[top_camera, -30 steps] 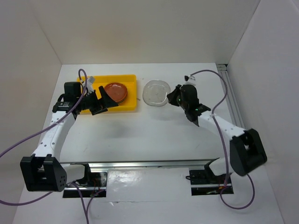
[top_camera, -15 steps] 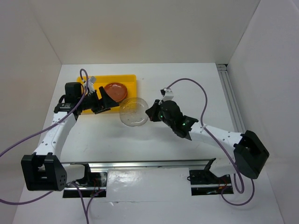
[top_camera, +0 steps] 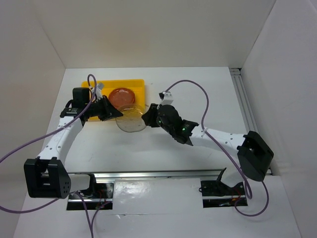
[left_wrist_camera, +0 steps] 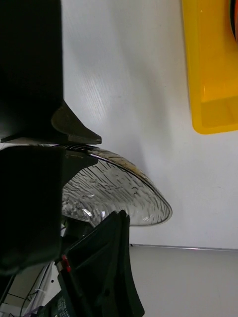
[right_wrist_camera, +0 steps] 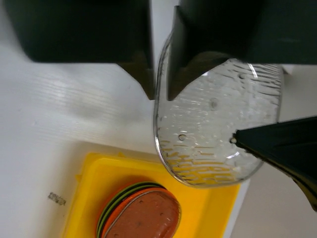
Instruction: Place the plates into the plastic bin on the countertop
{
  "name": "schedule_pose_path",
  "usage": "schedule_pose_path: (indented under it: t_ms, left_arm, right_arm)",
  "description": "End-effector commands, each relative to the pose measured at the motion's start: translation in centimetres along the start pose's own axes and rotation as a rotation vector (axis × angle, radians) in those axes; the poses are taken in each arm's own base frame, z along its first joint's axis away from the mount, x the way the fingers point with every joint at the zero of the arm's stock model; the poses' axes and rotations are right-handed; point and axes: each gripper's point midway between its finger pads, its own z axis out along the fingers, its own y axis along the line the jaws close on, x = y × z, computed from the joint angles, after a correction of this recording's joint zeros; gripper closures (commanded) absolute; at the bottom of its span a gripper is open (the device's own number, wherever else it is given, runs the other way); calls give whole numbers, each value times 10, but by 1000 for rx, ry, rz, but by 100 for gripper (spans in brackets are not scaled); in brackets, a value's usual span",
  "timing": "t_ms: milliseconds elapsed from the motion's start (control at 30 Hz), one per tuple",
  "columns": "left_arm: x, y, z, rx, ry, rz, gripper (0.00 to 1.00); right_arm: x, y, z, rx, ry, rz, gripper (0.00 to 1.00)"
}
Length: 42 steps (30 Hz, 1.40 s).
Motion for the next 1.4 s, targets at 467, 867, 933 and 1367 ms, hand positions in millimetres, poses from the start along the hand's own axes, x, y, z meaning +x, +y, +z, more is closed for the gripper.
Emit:
schedule_pose_path:
  t_ms: [467,867,933,1367]
  left_arm:
    - [-159,77,62,-343,-211,-282,100]
    - [-172,118,58,-253,-299,-421,100]
    - [-172,113,51,-250,-326,-418,100]
    - [-151,95,4,-260,-729,-517,100]
  right_arm:
    - [20,-94,-86,191,-72,68,0]
    - [53,-110,-97,178,-11,85,0]
    - [54,-103,-93,152,-13,88,0]
    - [62,-91,-92,113,4,66,0]
